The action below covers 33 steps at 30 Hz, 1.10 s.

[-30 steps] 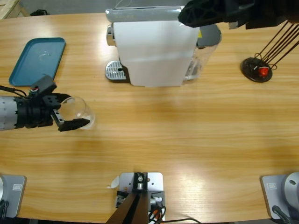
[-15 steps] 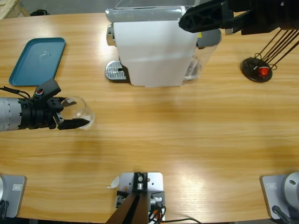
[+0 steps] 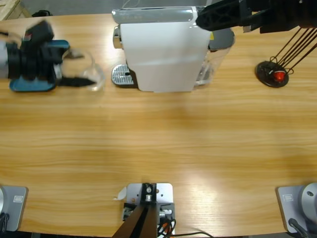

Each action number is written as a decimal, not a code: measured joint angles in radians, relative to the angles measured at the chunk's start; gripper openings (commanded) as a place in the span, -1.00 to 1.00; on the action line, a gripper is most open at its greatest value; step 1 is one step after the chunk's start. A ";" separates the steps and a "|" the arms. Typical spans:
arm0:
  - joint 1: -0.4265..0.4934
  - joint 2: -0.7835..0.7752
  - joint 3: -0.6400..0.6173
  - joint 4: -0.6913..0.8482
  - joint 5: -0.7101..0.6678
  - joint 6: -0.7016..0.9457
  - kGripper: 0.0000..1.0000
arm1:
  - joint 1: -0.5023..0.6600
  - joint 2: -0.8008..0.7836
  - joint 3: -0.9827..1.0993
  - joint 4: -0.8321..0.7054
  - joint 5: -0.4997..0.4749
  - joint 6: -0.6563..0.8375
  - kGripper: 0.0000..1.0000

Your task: Pour coffee

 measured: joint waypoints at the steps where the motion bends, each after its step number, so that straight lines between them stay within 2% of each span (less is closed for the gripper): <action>1: 0.017 0.028 -0.034 0.005 -0.015 0.014 -1.00 | -0.014 0.000 0.000 0.000 0.006 -0.005 1.00; 5: 0.042 0.149 -0.149 0.011 -0.054 0.046 -1.00 | -0.068 0.006 -0.010 0.000 0.037 -0.032 1.00; 8: 0.045 0.224 -0.183 0.011 -0.060 0.053 -1.00 | -0.100 0.014 -0.033 0.000 0.054 -0.044 1.00; 22: 0.048 0.373 -0.229 0.011 -0.089 0.066 -1.00 | -0.143 0.062 -0.052 0.000 0.082 -0.061 1.00; 33: 0.033 0.400 -0.257 0.011 -0.105 0.066 -1.00 | -0.146 0.062 -0.052 0.000 0.083 -0.067 1.00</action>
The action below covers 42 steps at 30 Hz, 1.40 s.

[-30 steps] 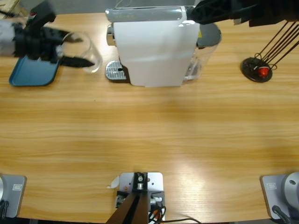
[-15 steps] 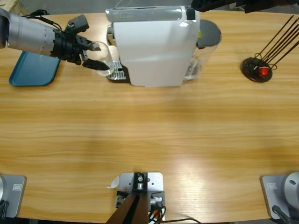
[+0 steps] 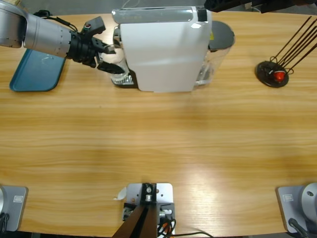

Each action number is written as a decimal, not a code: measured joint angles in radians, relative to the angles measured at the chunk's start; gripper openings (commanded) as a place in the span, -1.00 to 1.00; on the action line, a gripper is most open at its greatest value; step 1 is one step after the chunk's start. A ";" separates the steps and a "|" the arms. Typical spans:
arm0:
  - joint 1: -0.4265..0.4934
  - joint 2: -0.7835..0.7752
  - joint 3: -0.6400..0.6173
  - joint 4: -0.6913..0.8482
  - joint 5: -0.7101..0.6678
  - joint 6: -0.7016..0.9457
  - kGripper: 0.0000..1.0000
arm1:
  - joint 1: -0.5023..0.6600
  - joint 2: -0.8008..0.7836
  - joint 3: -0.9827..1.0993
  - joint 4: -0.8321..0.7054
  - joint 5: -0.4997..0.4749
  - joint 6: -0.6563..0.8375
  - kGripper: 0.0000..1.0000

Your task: Pour coffee

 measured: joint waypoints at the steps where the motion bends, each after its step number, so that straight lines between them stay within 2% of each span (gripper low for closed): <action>1: -0.002 0.000 0.000 0.000 -0.003 0.000 -1.00 | 0.000 0.000 0.000 0.000 0.000 0.000 1.00; 12: -0.010 0.019 -0.023 0.000 -0.014 0.000 -1.00 | 0.000 0.006 0.000 0.000 0.002 -0.001 1.00; 13: -0.010 0.019 -0.024 0.000 -0.014 0.000 -0.79 | 0.000 0.008 0.000 0.000 0.004 -0.002 1.00; 14: -0.010 0.020 -0.025 0.000 -0.014 0.000 -0.29 | 0.000 0.011 -0.001 0.000 0.005 -0.002 1.00; 15: -0.010 0.021 -0.026 0.000 -0.014 0.000 -0.16 | 0.000 0.014 -0.002 0.000 0.007 -0.002 1.00; 16: -0.009 0.022 -0.026 0.000 -0.014 0.000 -0.16 | 0.000 0.016 -0.002 0.000 0.007 -0.002 1.00; 18: -0.008 0.023 -0.026 0.000 -0.021 0.000 0.03 | 0.000 0.019 -0.002 0.000 0.007 -0.002 1.00; 22: -0.004 0.025 -0.026 0.000 -0.035 -0.001 0.09 | 0.000 0.020 -0.002 0.000 0.008 -0.002 1.00; 23: -0.003 0.025 -0.026 0.000 -0.037 -0.002 0.17 | 0.000 0.020 -0.002 0.000 0.008 -0.002 1.00; 25: -0.002 0.026 -0.026 0.000 -0.042 -0.011 0.78 | 0.000 0.020 -0.002 0.000 0.008 -0.002 1.00; 26: -0.001 0.026 -0.026 0.000 -0.044 -0.016 0.92 | 0.000 0.020 -0.002 0.000 0.008 -0.002 1.00; 27: 0.000 0.027 -0.026 0.000 -0.046 -0.019 0.97 | 0.000 0.020 -0.002 0.000 0.008 -0.002 1.00; 42: -0.010 0.039 -0.026 0.000 -0.056 -0.022 0.99 | 0.000 0.020 -0.002 0.000 0.012 -0.002 1.00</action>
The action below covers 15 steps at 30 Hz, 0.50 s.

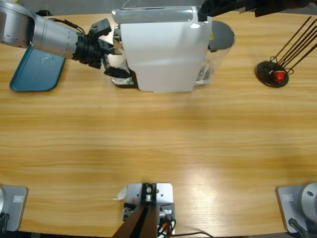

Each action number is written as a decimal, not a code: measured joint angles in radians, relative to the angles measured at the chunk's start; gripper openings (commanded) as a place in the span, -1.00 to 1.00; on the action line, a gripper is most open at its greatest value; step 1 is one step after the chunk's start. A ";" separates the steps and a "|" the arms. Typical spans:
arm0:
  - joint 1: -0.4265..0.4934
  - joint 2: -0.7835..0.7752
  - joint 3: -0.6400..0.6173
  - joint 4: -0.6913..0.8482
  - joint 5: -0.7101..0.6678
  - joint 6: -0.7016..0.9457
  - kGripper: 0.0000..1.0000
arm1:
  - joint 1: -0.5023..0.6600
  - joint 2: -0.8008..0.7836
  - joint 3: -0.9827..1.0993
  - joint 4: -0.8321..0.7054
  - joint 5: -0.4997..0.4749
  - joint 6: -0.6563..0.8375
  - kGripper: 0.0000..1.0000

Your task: Pour coffee

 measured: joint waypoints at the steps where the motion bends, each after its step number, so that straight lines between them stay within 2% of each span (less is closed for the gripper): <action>1: 0.000 0.000 0.000 0.000 0.000 0.000 0.99 | 0.000 0.000 0.000 0.000 0.001 0.000 1.00; 15: 0.037 -0.009 0.015 0.000 0.000 0.000 0.99 | 0.000 0.000 0.000 0.002 0.001 -0.002 1.00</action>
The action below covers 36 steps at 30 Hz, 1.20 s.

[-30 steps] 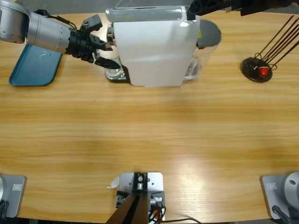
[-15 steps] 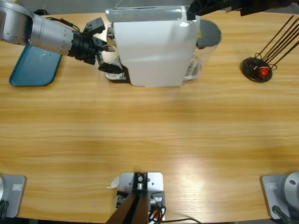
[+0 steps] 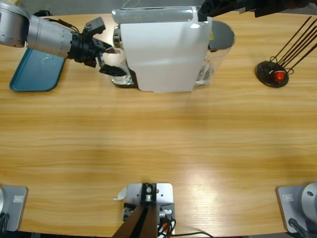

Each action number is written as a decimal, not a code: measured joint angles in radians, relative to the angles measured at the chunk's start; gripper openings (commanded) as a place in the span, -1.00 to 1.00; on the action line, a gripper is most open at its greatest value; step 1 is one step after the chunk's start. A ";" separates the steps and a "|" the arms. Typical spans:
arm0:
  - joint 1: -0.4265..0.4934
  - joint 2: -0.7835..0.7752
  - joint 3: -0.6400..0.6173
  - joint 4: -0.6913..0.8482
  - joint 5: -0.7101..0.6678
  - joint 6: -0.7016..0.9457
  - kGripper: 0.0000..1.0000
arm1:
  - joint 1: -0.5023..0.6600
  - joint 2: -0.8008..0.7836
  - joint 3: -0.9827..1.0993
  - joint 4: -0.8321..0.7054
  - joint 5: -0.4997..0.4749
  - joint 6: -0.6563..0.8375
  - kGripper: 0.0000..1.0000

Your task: Pour coffee

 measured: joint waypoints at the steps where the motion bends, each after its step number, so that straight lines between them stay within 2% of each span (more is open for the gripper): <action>1: 0.002 -0.004 0.004 0.000 0.000 0.000 0.99 | 0.000 0.000 0.000 0.001 0.000 0.000 1.00; 13: 0.005 -0.140 0.121 0.000 -0.012 -0.009 0.99 | 0.000 0.001 -0.079 0.066 0.000 -0.029 1.00; 19: 0.010 -0.221 0.179 0.000 0.025 -0.020 0.99 | 0.000 0.042 -0.221 0.198 0.000 -0.111 0.93; 21: 0.020 -0.245 0.195 0.000 0.063 -0.027 0.99 | 0.000 0.075 -0.290 0.249 0.000 -0.125 0.67; 25: 0.037 -0.292 0.222 0.007 0.144 -0.088 0.99 | -0.001 0.139 -0.405 0.306 0.012 -0.136 -0.79; 26: 0.038 -0.307 0.226 0.012 0.162 -0.131 0.99 | -0.002 0.153 -0.433 0.320 0.018 -0.146 -0.98; 30: 0.036 -0.386 0.257 0.064 0.208 -0.331 0.99 | -0.024 0.215 -0.552 0.407 0.042 -0.175 -1.00; 36: 0.020 -0.468 0.320 0.094 0.219 -0.461 0.99 | -0.100 0.266 -0.606 0.462 0.069 -0.190 -1.00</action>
